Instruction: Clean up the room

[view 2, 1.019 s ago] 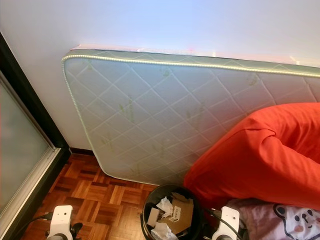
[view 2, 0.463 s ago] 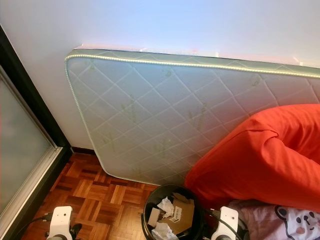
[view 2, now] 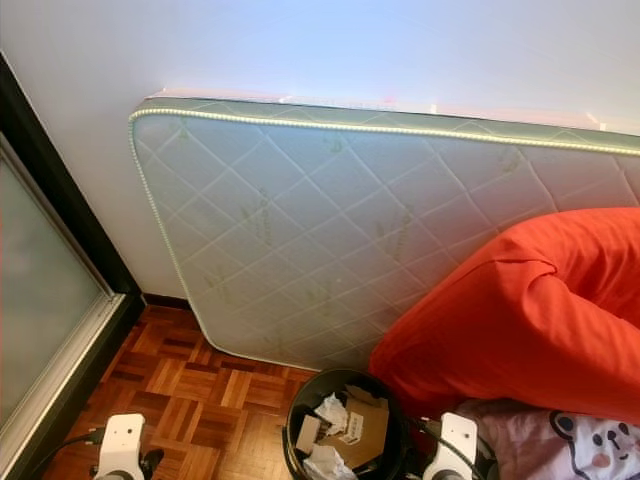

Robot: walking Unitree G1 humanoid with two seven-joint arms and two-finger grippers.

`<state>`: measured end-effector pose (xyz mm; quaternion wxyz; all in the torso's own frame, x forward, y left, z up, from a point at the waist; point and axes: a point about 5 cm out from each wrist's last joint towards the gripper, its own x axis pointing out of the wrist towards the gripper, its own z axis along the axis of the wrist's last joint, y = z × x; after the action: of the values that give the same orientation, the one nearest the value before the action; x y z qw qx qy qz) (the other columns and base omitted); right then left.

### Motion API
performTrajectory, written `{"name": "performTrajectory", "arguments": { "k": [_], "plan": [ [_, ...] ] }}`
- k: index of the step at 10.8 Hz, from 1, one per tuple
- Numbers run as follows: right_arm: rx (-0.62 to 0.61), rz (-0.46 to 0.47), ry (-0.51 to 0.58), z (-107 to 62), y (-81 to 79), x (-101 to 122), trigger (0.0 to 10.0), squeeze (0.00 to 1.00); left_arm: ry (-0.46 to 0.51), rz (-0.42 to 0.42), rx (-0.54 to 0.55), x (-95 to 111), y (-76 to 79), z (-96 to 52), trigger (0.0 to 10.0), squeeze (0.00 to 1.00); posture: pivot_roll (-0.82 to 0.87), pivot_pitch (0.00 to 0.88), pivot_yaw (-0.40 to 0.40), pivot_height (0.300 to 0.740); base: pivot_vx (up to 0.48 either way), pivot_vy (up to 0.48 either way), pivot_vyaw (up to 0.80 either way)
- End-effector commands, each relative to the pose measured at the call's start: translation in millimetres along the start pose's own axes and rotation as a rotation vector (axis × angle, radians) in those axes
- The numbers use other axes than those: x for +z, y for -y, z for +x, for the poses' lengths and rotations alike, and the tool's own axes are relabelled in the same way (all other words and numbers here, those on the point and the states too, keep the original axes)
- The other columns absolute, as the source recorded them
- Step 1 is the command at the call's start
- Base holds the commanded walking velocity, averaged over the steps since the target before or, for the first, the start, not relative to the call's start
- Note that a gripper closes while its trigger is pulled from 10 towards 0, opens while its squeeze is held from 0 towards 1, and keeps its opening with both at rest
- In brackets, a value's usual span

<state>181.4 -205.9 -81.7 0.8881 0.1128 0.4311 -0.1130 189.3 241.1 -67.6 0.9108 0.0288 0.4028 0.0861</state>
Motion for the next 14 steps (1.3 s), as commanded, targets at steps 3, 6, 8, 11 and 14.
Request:
{"name": "performTrajectory", "arguments": {
  "k": [3, 6, 8, 11, 14],
  "plan": [
    [-0.002, -0.012, -0.008, 0.0, 1.5, 0.1, 10.0, 0.0, -0.033, 0.009, -0.009, -8.3, 0.1, -1.8, 10.0, 0.0, 0.19, 0.014, -0.016, 0.74, 0.0, 0.0, 0.0],
    [0.001, -0.02, -0.009, 0.0, 1.9, 0.4, 10.0, 0.0, -0.035, 0.019, -0.013, -9.5, 0.9, -2.1, 10.0, 0.0, 0.19, 0.015, -0.017, 0.74, 0.0, 0.0, 0.0],
    [0.011, -0.036, -0.011, 0.1, 0.9, 0.6, 10.0, 0.0, -0.041, 0.02, -0.012, -11.2, 0.8, -2.5, 10.0, 0.0, 0.18, 0.016, -0.016, 0.74, -0.12, 0.0, 0.0],
    [0.014, -0.045, -0.013, 0.1, 0.9, 0.7, 10.0, 0.0, -0.055, 0.015, -0.01, -15.7, 0.1, -3.8, 10.0, 0.0, 0.19, 0.019, -0.019, 0.74, -0.246, 0.0, 0.0],
    [0.02, -0.059, -0.015, 0.1, 0.4, 0.4, 10.0, 0.0, -0.059, 0.013, -0.013, -17.6, 0.2, -4.4, 10.0, 0.0, 0.19, 0.019, -0.021, 0.74, -0.26, 0.0, 0.0]
  ]
}}
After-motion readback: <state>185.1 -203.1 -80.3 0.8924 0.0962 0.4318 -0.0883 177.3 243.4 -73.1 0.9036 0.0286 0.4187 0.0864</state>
